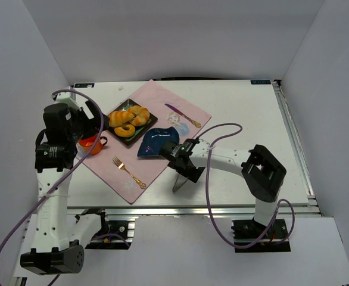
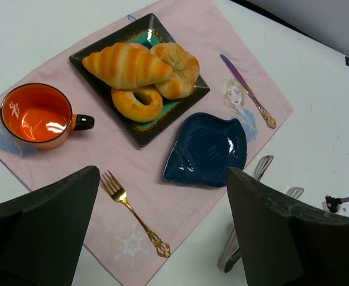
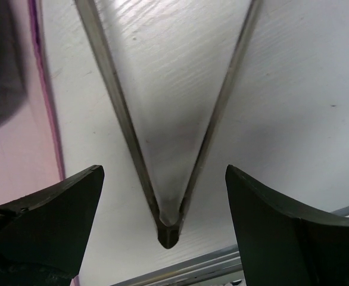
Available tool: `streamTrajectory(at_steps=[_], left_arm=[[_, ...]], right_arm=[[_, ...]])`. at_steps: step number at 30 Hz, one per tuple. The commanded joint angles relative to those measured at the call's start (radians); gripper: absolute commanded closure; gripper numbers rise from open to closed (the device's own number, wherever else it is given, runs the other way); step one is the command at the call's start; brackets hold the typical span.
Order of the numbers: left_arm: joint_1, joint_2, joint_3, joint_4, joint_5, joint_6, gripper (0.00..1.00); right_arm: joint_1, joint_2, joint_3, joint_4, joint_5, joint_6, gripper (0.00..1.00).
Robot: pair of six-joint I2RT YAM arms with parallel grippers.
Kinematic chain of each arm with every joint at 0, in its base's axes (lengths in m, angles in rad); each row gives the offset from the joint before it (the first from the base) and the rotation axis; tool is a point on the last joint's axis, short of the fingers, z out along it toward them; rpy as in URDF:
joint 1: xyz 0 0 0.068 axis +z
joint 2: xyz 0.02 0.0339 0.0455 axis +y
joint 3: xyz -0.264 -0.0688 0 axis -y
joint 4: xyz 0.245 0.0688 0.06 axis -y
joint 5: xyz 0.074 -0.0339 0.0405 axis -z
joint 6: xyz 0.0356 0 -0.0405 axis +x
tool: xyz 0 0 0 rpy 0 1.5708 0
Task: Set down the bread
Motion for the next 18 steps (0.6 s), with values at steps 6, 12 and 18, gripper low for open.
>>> streamTrajectory(at_steps=[6,12,18], left_arm=[[-0.003,-0.026,-0.029,-0.009,0.008,0.022,0.02],[-0.003,-0.037,-0.034,-0.007,0.004,0.017,0.02],[-0.003,-0.037,-0.041,-0.001,0.013,0.011,0.02]], right_arm=[[0.004,-0.055,-0.065,-0.012,0.070,-0.012,0.11],[0.003,-0.032,-0.094,0.028,0.109,-0.023,0.11],[0.003,-0.017,-0.120,0.111,0.118,-0.042,0.11]])
